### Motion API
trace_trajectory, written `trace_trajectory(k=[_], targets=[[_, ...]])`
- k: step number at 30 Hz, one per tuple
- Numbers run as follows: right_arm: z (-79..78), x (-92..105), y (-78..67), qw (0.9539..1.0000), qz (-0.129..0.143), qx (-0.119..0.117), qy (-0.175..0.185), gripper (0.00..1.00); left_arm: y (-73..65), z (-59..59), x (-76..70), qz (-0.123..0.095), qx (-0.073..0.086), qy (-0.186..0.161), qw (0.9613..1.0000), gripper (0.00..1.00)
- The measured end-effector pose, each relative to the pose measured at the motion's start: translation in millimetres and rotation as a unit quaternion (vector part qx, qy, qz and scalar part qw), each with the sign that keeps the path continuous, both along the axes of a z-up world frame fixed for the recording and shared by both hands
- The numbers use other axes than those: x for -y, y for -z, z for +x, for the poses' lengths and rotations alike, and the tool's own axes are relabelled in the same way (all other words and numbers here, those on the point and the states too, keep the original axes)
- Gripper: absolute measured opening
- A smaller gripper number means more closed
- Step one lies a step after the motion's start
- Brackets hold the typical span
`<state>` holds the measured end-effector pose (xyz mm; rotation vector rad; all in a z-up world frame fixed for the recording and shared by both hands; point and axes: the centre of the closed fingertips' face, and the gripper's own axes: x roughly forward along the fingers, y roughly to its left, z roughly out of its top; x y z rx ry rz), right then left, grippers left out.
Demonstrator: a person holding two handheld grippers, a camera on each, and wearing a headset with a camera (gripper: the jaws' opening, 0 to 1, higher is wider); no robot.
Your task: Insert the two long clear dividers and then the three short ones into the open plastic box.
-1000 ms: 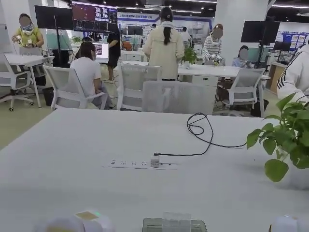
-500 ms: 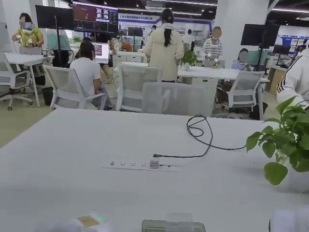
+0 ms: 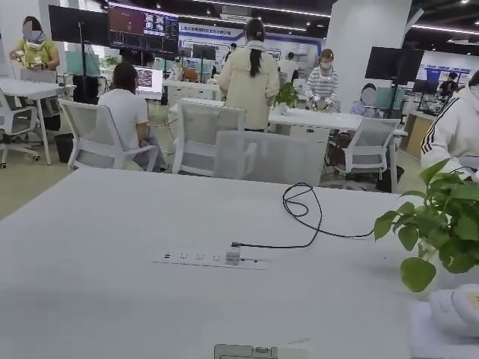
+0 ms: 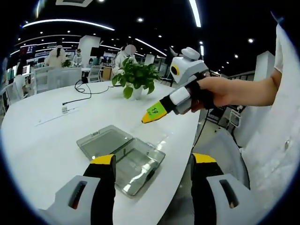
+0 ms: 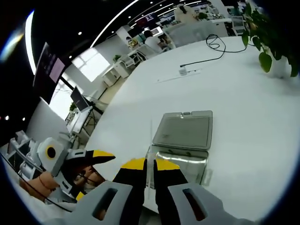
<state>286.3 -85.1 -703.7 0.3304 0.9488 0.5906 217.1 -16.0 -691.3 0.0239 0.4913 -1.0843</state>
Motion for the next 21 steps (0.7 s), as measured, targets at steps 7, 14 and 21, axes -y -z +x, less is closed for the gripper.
trace_trajectory(k=[7,14,21], targets=[[0.8,12.4,28.4,0.9951,-0.06,-0.078,-0.005,0.07,13.0,-10.7,-7.4,0.009,0.002,0.026,0.9996,0.75],[-1.3,14.7,45.2,0.9875,-0.085,-0.132,0.015,0.07,18.8,-12.3,-11.6,0.008,-0.002,0.039,0.9992,0.76],[-6.8,16.1,61.2,0.9809,-0.1,-0.163,0.034,0.07,18.0,-11.3,-13.7,-0.006,-0.001,0.05,0.9987,0.76]])
